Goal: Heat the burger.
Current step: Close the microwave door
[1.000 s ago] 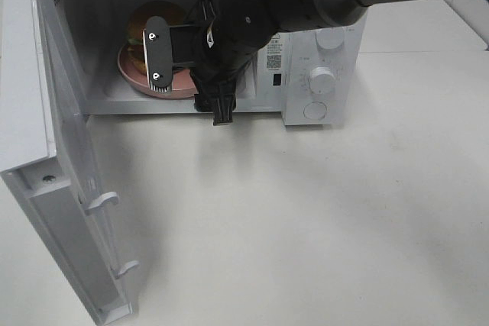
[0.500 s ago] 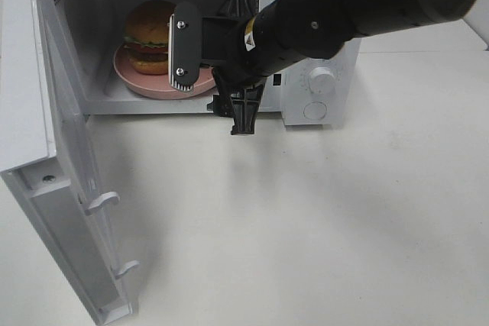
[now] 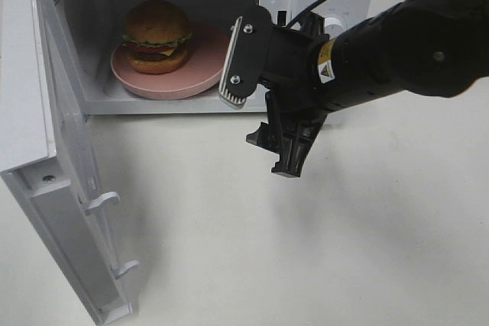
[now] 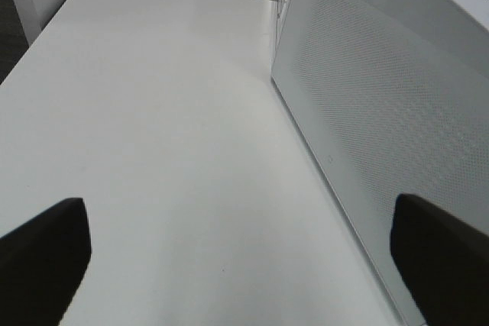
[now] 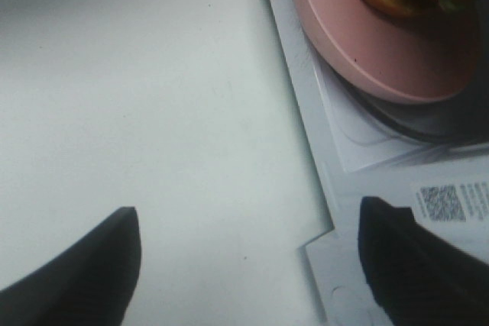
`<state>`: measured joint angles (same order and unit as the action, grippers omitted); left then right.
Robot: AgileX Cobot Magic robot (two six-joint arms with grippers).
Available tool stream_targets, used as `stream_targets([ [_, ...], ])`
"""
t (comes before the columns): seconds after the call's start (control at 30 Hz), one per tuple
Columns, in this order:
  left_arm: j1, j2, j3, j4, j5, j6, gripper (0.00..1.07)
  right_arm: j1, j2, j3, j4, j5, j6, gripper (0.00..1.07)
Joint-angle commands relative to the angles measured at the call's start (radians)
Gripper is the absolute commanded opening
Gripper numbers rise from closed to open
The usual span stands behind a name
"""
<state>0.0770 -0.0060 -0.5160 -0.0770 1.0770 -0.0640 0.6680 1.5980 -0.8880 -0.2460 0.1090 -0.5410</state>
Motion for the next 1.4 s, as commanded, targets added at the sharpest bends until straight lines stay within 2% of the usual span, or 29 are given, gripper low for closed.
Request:
stream_targets([
  [0.03, -0.002, -0.017, -0.001, -0.003, -0.011, -0.002, 1.00, -0.002, -0.059, 0.038, 0.002, 0.017, 0.097, 0.76],
  [0.27, -0.002, -0.017, -0.001, -0.003, -0.011, -0.002, 1.00, -0.002, -0.241, 0.165, 0.001, 0.142, 0.411, 0.76],
  [0.5, -0.002, -0.017, -0.001, -0.003, -0.011, -0.002, 1.00, -0.002, -0.393, 0.242, 0.011, 0.236, 0.646, 0.76],
  [0.57, -0.002, -0.017, -0.001, -0.003, -0.011, -0.002, 1.00, -0.002, -0.463, 0.255, 0.033, 0.342, 0.714, 0.76],
  [0.93, -0.002, -0.017, -0.001, -0.003, -0.011, -0.002, 1.00, -0.002, -0.712, 0.256, 0.079, 0.754, 0.736, 0.76],
  [1.4, -0.002, -0.017, -0.001, -0.003, -0.011, -0.002, 1.00, -0.002, -0.997, 0.256, 0.131, 0.963, 0.765, 0.76],
])
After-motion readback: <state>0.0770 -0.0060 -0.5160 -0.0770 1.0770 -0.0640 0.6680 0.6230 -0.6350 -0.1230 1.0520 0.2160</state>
